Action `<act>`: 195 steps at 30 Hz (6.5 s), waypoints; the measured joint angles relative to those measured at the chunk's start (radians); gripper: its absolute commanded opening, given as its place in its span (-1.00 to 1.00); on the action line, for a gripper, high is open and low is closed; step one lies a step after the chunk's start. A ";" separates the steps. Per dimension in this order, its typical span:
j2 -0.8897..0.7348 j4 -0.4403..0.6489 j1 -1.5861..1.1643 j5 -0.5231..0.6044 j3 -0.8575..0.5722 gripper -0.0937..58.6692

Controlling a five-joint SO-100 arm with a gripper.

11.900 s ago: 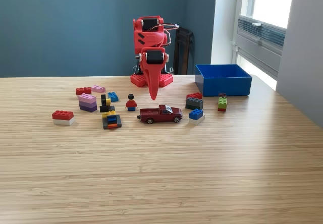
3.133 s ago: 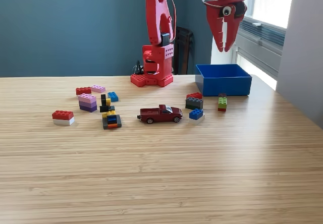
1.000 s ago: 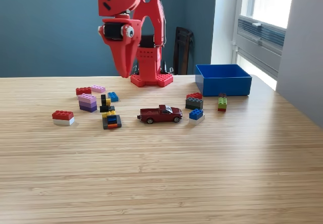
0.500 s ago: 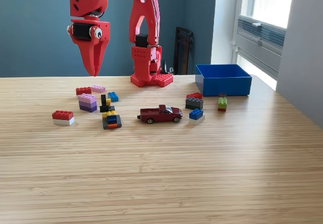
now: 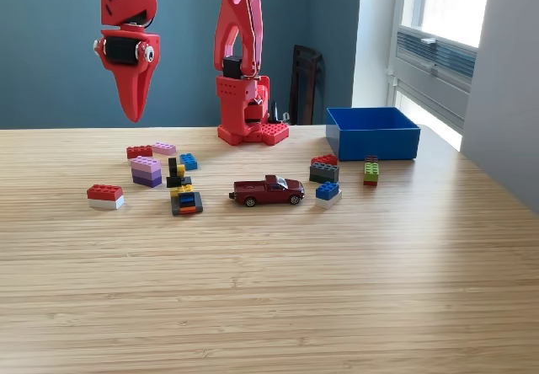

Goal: Grasp a lego block and put it in the bin.

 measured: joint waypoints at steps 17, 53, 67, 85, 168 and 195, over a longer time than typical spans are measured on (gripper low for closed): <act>0.000 -0.072 0.190 -0.563 0.181 -0.95; 0.000 -0.345 0.316 -0.953 0.460 -0.19; 0.000 -0.407 0.232 -0.853 0.523 -0.71; 0.000 -0.394 0.124 -0.614 0.532 -0.99; -0.408 0.184 -2.128 0.675 -0.241 0.39; -0.370 0.388 -1.796 0.713 -0.624 -0.99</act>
